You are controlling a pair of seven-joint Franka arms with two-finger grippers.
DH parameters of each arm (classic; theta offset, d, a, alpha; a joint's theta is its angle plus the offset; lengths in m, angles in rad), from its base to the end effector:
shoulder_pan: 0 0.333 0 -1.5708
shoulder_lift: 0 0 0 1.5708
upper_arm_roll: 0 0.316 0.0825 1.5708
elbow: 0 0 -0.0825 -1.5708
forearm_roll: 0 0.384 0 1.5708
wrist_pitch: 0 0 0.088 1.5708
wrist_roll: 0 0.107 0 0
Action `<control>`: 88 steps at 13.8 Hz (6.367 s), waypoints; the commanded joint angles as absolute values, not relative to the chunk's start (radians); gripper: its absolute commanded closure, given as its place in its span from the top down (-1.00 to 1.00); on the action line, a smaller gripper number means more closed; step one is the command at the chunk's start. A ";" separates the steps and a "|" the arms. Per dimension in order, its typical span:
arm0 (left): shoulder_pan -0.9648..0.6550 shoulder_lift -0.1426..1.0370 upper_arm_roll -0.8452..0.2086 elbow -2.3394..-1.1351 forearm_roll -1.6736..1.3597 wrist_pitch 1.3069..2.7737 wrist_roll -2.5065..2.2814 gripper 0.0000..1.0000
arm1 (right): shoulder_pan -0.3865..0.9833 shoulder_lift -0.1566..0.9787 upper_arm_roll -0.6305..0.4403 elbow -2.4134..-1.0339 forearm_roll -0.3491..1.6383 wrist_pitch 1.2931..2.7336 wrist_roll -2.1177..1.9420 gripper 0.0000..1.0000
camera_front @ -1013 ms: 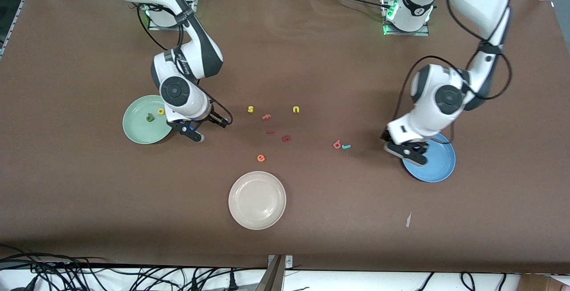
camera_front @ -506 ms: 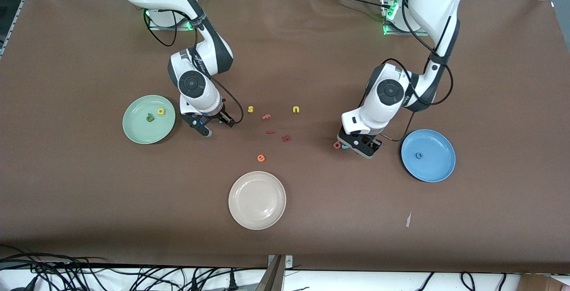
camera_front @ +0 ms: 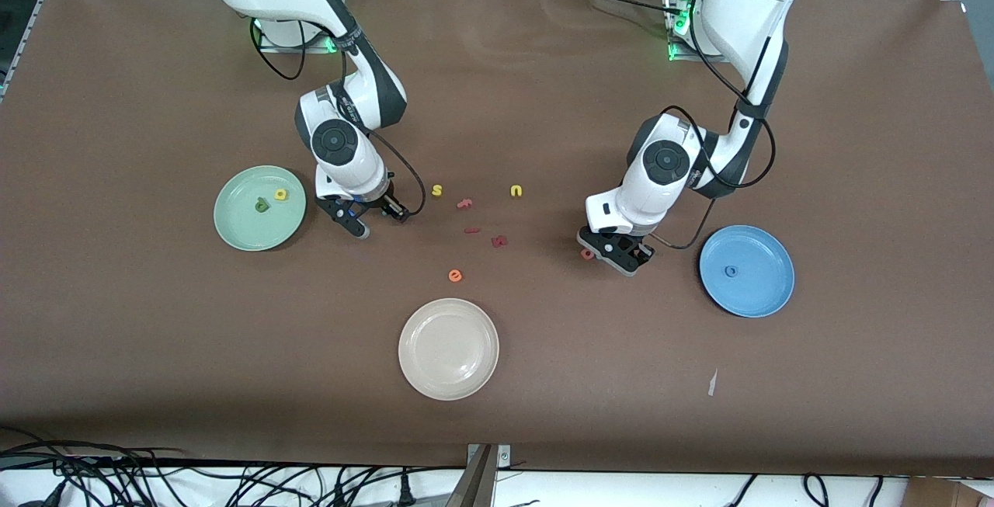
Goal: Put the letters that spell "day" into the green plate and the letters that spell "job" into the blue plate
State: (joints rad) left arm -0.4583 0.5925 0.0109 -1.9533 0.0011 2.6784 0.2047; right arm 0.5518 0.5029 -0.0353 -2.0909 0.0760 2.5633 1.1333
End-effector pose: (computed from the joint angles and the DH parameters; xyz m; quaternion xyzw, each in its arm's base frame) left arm 0.5679 -0.2728 0.1831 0.9447 -0.3211 0.0662 0.0048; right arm 0.5047 0.2852 0.1758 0.9431 -0.3320 -0.0187 0.0029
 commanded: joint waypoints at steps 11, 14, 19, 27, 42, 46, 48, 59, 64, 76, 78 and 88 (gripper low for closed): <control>-0.468 0.617 0.021 -1.945 0.032 2.684 0.213 -0.02 | 0.552 0.468 -0.052 -2.076 0.086 2.469 1.101 -0.91; -0.468 0.617 0.021 -1.945 0.038 2.684 0.213 -0.19 | 0.552 0.468 -0.072 -1.981 0.086 2.288 1.051 -0.96; -0.469 0.618 0.021 -1.942 0.038 2.684 0.213 -0.48 | 0.552 0.448 -0.172 -1.914 0.087 2.065 0.812 -0.96; -0.437 0.577 0.044 -1.945 0.041 2.669 0.224 -1.00 | 0.468 0.474 -0.345 -1.910 0.087 1.933 0.303 -0.41; -0.110 0.453 0.068 -1.990 0.046 2.600 0.623 0.60 | 0.558 0.469 -0.350 -1.579 0.152 1.885 0.442 1.00; -0.237 0.428 0.057 -1.991 -0.004 2.596 0.536 0.57 | 0.529 0.365 -0.383 -1.516 0.178 1.795 0.208 1.00; -0.311 0.417 0.057 -1.994 -0.023 2.554 0.392 0.58 | 0.529 0.309 -0.428 -1.497 0.181 1.731 0.137 1.00; -0.575 0.617 0.054 -1.885 -0.025 2.638 0.084 0.56 | 0.509 0.160 -0.368 -1.499 0.060 1.577 0.051 1.00; -0.575 0.637 0.054 -1.882 -0.025 2.663 0.092 0.44 | 0.285 0.109 -0.157 -1.545 0.051 1.566 0.046 1.00; -0.575 0.663 0.055 -1.882 -0.021 2.684 0.097 -0.56 | -0.117 -0.025 0.204 -1.626 0.034 1.571 0.038 1.00; -0.572 0.661 0.055 -1.872 -0.023 2.684 0.098 -0.69 | -0.075 -0.026 0.167 -1.626 0.031 1.571 0.046 1.00; -0.237 0.408 0.054 -1.986 -0.006 2.599 0.403 -0.75 | 0.025 -0.017 0.029 -1.640 0.029 1.580 0.035 1.00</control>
